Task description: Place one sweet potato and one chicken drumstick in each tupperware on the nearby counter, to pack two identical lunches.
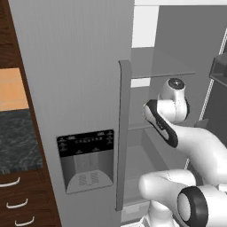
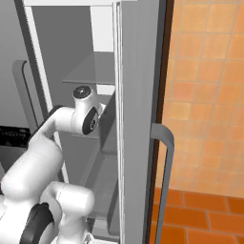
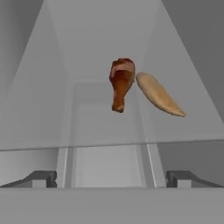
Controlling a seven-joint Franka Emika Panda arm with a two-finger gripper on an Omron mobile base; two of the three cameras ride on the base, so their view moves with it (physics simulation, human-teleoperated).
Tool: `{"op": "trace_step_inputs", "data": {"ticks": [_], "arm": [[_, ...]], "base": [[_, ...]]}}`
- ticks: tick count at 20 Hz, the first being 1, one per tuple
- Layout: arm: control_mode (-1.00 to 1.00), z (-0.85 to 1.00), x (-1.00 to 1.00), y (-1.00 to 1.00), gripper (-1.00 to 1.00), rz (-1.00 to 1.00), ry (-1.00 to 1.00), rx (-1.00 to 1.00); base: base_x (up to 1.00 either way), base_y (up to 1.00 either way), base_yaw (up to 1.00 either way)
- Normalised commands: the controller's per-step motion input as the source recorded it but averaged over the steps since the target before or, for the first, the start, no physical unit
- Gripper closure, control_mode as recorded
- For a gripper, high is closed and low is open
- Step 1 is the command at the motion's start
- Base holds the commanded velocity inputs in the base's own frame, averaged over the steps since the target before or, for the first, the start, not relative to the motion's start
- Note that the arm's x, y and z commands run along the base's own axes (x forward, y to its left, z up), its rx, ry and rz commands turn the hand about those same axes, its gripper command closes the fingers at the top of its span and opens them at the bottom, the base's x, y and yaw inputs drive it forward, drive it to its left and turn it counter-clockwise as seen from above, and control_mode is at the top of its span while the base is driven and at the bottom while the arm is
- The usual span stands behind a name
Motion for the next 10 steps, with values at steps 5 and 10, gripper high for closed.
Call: {"op": "trace_step_inputs", "data": {"ticks": [5,10], "arm": [[-1.00,-0.48,0.55,-0.05,-1.00,0.00,0.04,0.00],[-1.00,-0.51,0.49,-0.23,-1.00,0.00,0.07,0.00]], "base": [[0.00,0.00,0.00],[0.00,0.00,0.00]]}}
